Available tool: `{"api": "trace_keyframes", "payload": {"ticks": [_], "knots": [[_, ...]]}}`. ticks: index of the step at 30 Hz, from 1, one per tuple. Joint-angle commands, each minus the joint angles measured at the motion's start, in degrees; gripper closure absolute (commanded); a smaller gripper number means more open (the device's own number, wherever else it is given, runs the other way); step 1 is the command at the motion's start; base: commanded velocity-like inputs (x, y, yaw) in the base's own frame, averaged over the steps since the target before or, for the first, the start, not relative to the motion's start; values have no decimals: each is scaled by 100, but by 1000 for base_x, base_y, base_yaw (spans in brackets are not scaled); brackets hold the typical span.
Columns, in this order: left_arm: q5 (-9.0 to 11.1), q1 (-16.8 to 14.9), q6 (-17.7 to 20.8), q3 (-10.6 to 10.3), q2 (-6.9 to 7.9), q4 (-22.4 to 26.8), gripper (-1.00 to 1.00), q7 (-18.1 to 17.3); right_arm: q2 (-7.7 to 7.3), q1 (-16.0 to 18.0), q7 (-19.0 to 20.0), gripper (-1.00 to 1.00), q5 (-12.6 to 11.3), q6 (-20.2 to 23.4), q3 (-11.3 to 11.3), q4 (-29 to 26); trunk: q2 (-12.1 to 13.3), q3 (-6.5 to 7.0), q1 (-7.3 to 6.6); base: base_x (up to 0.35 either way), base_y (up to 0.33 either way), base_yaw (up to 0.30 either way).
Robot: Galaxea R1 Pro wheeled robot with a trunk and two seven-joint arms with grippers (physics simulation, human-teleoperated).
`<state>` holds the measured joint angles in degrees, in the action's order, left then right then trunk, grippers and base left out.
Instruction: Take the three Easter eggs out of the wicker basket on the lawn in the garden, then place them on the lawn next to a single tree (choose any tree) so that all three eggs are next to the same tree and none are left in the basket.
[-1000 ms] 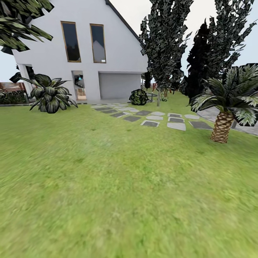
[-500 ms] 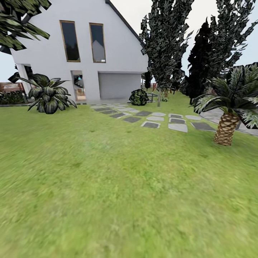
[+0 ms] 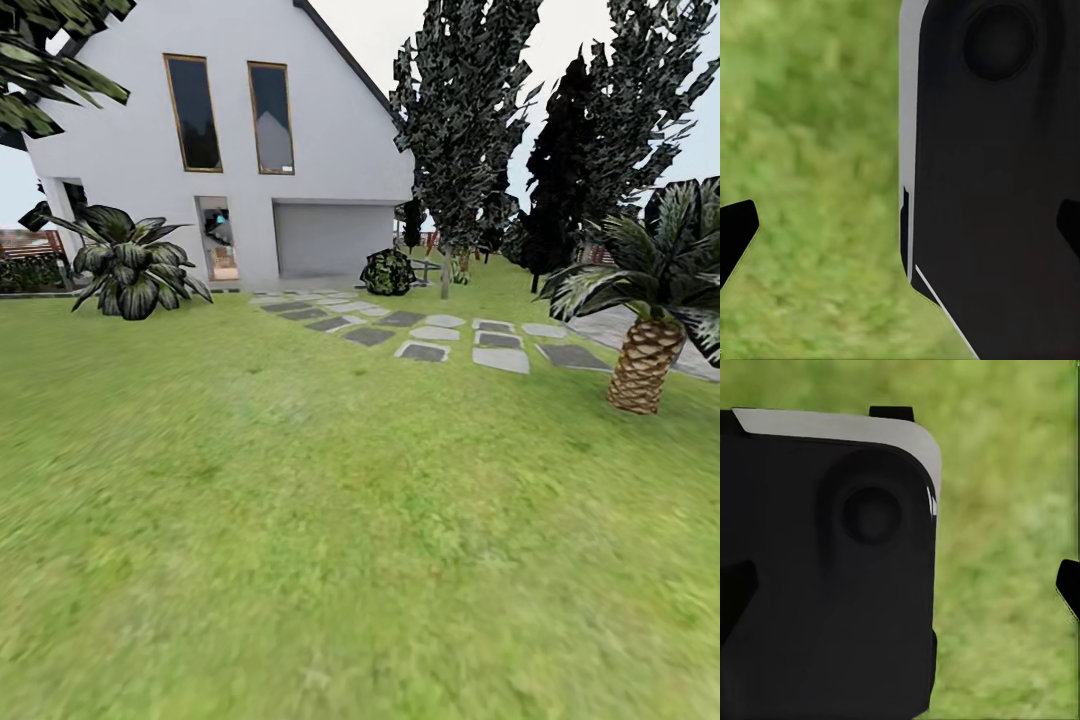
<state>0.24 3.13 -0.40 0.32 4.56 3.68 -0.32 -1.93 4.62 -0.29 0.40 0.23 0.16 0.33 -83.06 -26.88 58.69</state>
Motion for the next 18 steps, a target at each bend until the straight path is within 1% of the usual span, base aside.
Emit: {"api": "trace_keyframes", "payload": {"ticks": [1,18], "knots": [[2,3,-4,3,1,10,-100,-3,0,4,-1,-100,4,3,2,3,-2,-5,3,335,0,0],[2,3,-4,3,1,10,-100,-3,-1,4,2,-100,5,-2,4,2,-2,-5,3,335,0,0]]}}
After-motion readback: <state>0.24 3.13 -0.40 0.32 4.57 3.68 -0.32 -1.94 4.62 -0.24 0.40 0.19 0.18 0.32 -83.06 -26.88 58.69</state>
